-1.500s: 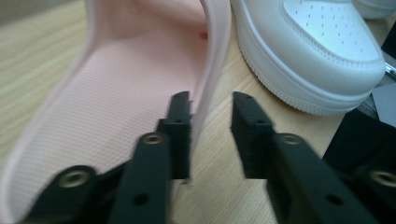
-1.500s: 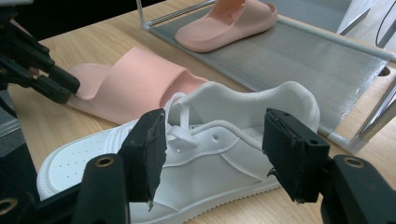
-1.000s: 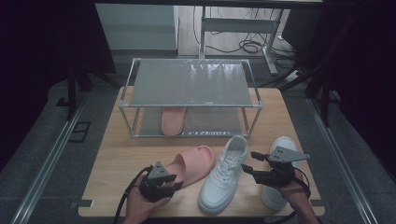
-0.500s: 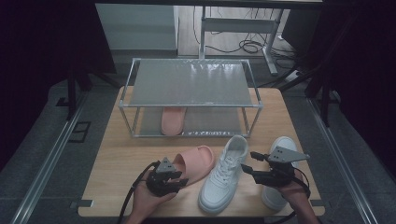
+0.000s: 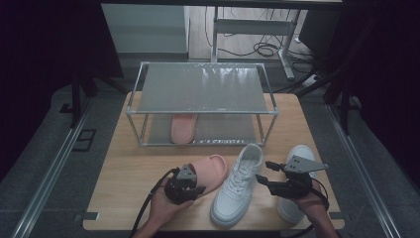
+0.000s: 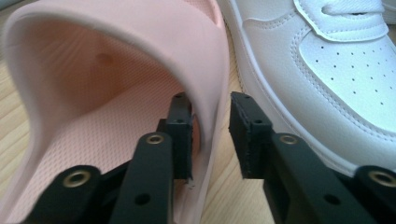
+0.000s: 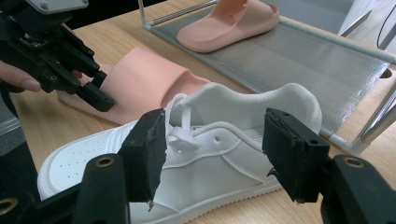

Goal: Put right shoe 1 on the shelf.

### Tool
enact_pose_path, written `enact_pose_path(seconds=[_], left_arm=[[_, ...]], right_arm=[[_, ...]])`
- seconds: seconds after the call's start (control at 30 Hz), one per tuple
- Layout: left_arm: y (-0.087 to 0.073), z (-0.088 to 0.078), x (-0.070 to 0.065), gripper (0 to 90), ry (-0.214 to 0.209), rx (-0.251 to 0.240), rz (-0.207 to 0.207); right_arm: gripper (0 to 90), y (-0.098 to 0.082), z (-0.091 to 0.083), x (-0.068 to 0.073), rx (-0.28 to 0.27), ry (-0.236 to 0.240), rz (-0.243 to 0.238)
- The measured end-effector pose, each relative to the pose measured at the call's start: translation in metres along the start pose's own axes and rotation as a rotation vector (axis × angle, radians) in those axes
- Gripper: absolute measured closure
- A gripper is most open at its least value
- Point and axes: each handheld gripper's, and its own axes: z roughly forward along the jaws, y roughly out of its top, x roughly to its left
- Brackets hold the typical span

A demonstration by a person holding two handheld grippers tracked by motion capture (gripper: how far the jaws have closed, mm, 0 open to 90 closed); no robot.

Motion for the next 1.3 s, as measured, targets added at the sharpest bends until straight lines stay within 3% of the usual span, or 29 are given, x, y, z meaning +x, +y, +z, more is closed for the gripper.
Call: enact_pose_path(seconds=[0.43,0.8,1.3], left_arm=[[0.001,0.005,0.001,83.7,0.013,-0.004,-0.009],[0.009,0.0,0.004,83.9,0.048,-0.034,-0.04],[0.036,0.0,0.009,83.8,0.087,-0.107,-0.046]], right_arm=[[40.3,0.0,0.0,0.0,-0.002,-0.002,0.002],[40.3,0.0,0.0,-0.001,-0.006,-0.004,-0.001],[40.3,0.002,-0.003,0.001,-0.009,-0.001,-0.006]])
